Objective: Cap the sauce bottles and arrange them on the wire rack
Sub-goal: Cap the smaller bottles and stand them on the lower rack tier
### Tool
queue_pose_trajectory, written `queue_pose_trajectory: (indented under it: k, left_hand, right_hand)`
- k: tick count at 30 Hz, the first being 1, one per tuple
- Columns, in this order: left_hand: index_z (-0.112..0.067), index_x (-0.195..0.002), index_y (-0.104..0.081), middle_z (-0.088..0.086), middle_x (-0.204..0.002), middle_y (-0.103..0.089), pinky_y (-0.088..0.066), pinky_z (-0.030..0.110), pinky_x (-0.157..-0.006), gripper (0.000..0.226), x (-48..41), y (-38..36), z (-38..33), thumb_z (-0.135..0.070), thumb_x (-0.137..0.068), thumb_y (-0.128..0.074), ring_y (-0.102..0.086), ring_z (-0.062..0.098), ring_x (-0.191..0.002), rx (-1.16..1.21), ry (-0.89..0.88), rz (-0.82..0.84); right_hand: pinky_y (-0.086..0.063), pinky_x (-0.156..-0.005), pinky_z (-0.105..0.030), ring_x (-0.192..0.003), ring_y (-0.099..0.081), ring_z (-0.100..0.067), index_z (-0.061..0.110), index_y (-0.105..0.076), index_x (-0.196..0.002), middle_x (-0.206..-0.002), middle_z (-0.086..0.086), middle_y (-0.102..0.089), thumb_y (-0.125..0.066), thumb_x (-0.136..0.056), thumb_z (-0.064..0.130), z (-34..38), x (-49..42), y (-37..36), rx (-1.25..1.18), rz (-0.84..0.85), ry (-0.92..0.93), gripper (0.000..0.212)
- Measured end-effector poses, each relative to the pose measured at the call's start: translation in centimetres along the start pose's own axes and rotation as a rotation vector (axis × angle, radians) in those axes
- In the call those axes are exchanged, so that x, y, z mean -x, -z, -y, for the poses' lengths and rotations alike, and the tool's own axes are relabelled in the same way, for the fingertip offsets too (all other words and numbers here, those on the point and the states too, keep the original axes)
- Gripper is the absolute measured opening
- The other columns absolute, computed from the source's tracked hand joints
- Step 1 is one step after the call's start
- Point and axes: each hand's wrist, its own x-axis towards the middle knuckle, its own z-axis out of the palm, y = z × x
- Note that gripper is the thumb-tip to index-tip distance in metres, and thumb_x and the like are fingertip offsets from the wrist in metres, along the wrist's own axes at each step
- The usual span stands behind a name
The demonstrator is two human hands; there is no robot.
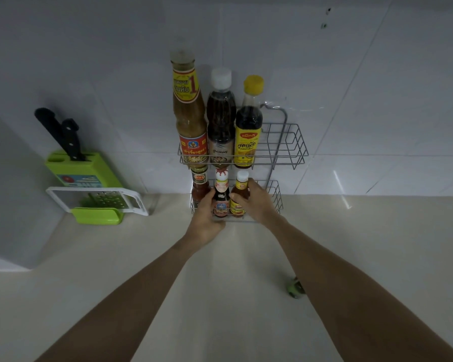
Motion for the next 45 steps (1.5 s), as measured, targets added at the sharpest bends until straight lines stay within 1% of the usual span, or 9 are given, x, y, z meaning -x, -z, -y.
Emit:
queue_pose_trajectory:
  k: [6, 11, 14, 18, 22, 28, 33, 40, 45]
  left_hand:
    - [-0.017, -0.152, -0.016, -0.003, -0.14, -0.043, -0.034, 0.037, -0.115, 0.094, 0.5, -0.3, -0.2, 0.02, -0.076, -0.057, -0.041, 0.011, -0.131, -0.054, 0.001, -0.001]
    - [-0.017, -0.15, -0.025, -0.008, -0.143, -0.036, -0.027, 0.027, -0.113, 0.082, 2.4, -2.2, 0.4, 0.01, -0.081, -0.06, -0.032, 0.008, -0.135, -0.128, -0.016, -0.038]
    - [-0.021, -0.149, -0.029, -0.003, -0.15, -0.035, -0.026, 0.022, -0.106, 0.08, 3.9, -5.0, 0.9, 0.01, -0.081, -0.059, -0.03, 0.011, -0.139, -0.139, 0.006, 0.04]
    - [-0.024, -0.149, -0.03, -0.003, -0.156, -0.03, -0.028, 0.017, -0.099, 0.082, 5.9, -9.8, 1.3, 0.003, -0.08, -0.065, -0.027, 0.016, -0.144, -0.227, 0.024, 0.259]
    - [-0.016, -0.149, -0.03, -0.002, -0.155, -0.03, -0.029, 0.02, -0.109, 0.085, 7.5, -14.3, 1.6, -0.008, -0.077, -0.075, -0.026, 0.015, -0.144, -0.317, 0.028, 0.441]
    - [-0.015, -0.121, -0.057, 0.002, -0.12, -0.062, -0.04, 0.019, -0.082, 0.05, 7.7, -17.8, 2.7, -0.01, -0.075, -0.075, -0.057, 0.017, -0.113, -0.335, -0.013, 0.389]
    - [-0.016, -0.11, -0.06, -0.003, -0.105, -0.066, -0.045, 0.022, -0.082, 0.037, 7.9, -17.5, 3.0, -0.016, -0.076, -0.075, -0.06, 0.015, -0.1, -0.29, -0.051, 0.339]
    - [-0.023, -0.107, -0.066, 0.004, -0.097, -0.058, -0.039, 0.015, -0.067, 0.042, 7.9, -14.8, 2.0, -0.018, -0.067, -0.077, -0.057, 0.016, -0.087, -0.335, -0.069, 0.146]
    - [-0.026, -0.105, -0.068, -0.002, -0.091, -0.054, -0.042, 0.021, -0.065, 0.044, 8.5, -12.7, 0.7, -0.018, -0.063, -0.079, -0.057, 0.017, -0.082, -0.277, -0.034, 0.172]
  right_hand:
    - [-0.038, -0.095, -0.03, -0.128, -0.049, -0.032, 0.014, -0.028, -0.147, -0.144, -0.015, -0.048, -0.052, -0.094, 0.021, 0.0, 1.7, 2.7, -0.019, 0.139, -0.07, 0.059]
    - [-0.041, -0.1, -0.02, -0.119, -0.059, -0.023, 0.01, -0.056, -0.127, -0.128, -0.009, -0.062, -0.046, -0.086, -0.011, -3.0, 5.8, 8.2, -0.09, -0.088, -0.021, 0.047]
    - [-0.05, -0.097, -0.029, -0.104, -0.065, -0.02, 0.013, -0.066, -0.113, -0.114, -0.004, -0.069, -0.044, -0.077, -0.019, -7.1, 10.1, 10.7, 0.001, -0.126, -0.058, 0.053]
    - [-0.048, -0.088, -0.024, -0.111, -0.059, -0.021, 0.018, -0.064, -0.12, -0.123, -0.002, -0.064, -0.052, -0.073, -0.013, -12.4, 16.1, 11.8, 0.17, 0.067, -0.14, 0.058]
    - [-0.041, -0.098, -0.033, -0.117, -0.051, -0.026, 0.024, -0.055, -0.128, -0.127, -0.004, -0.057, -0.073, -0.069, 0.019, -16.2, 19.1, 10.3, 0.335, 0.279, -0.221, 0.063]
    - [-0.045, -0.088, -0.036, -0.109, -0.053, -0.032, 0.015, -0.061, -0.118, -0.115, -0.011, -0.058, -0.077, -0.072, 0.018, -18.3, 20.3, 7.7, 0.264, 0.074, -0.26, 0.048]
    - [-0.053, -0.078, -0.043, -0.087, -0.063, -0.028, 0.01, -0.06, -0.101, -0.099, -0.009, -0.065, -0.071, -0.075, 0.008, -16.9, 20.0, 8.5, 0.092, -0.053, -0.099, 0.028]
    - [-0.048, -0.084, -0.006, -0.089, -0.057, -0.012, 0.007, -0.068, -0.113, -0.106, -0.008, -0.054, -0.076, -0.071, -0.004, -11.1, 18.0, 11.8, 0.101, -0.074, 0.313, 0.044]
    - [-0.055, -0.081, -0.028, -0.091, -0.061, -0.017, 0.008, -0.064, -0.109, -0.106, -0.006, -0.062, -0.075, -0.075, -0.001, -6.3, 17.7, 13.6, 0.188, 0.148, 0.464, 0.037]
